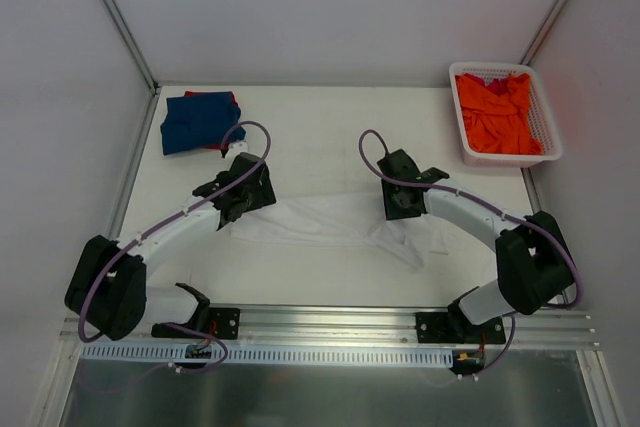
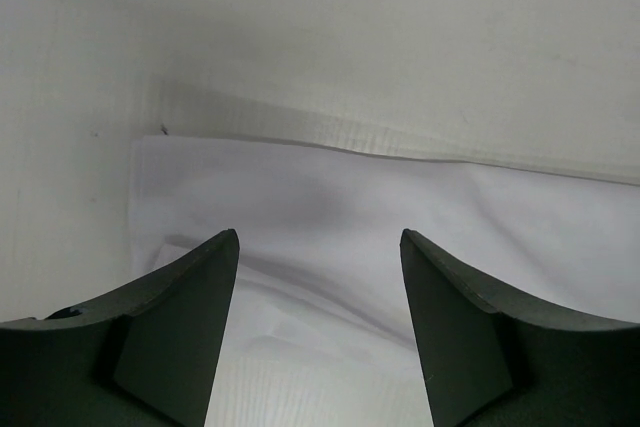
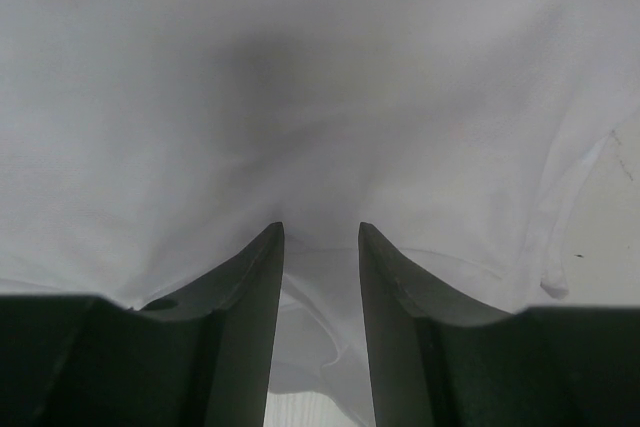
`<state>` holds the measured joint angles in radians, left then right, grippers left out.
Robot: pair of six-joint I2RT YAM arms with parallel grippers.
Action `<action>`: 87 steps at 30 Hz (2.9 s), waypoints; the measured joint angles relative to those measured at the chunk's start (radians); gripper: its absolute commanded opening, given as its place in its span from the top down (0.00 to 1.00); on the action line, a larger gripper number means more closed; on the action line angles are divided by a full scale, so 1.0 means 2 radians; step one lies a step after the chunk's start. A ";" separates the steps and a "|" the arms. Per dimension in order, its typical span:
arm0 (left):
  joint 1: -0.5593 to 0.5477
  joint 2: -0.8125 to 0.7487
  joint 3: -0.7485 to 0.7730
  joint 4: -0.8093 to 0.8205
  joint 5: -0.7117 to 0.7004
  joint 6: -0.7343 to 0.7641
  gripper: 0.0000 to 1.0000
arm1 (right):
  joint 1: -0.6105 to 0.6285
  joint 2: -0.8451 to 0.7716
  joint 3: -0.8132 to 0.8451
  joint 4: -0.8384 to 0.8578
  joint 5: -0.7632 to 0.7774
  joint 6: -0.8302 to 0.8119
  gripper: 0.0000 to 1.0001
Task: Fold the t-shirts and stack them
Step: Fold the tshirt
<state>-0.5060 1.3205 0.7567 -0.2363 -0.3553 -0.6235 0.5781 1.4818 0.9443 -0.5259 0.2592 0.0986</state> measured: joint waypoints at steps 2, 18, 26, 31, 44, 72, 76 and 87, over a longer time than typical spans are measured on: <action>-0.004 -0.027 0.000 -0.002 0.007 -0.006 0.34 | 0.001 0.005 0.000 -0.001 0.002 0.000 0.61; -0.020 -0.021 -0.036 -0.016 0.022 -0.035 0.34 | 0.007 0.009 -0.004 0.002 0.008 0.008 0.61; -0.027 0.044 -0.038 -0.011 0.029 -0.040 0.34 | 0.009 0.017 -0.030 0.011 0.002 0.017 0.61; -0.029 0.059 -0.029 0.000 0.026 -0.040 0.34 | 0.010 0.020 -0.041 0.018 -0.004 0.022 0.61; -0.042 0.062 -0.036 0.025 0.004 -0.041 0.36 | 0.009 0.071 -0.008 0.029 -0.003 0.014 0.61; -0.164 -0.044 -0.127 0.027 -0.029 -0.263 0.37 | -0.074 0.303 0.328 -0.018 -0.098 -0.196 0.60; -0.197 -0.043 -0.128 0.020 -0.045 -0.315 0.37 | -0.079 0.329 0.380 -0.032 -0.126 -0.234 0.60; -0.253 0.002 -0.093 -0.001 -0.072 -0.401 0.37 | -0.105 0.379 0.463 -0.064 -0.193 -0.288 0.60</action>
<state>-1.0126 1.3243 0.5705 -0.2382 -0.4988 -1.4246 0.3687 2.2398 1.8702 -0.6533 -0.1268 -0.4782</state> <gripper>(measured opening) 0.627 0.396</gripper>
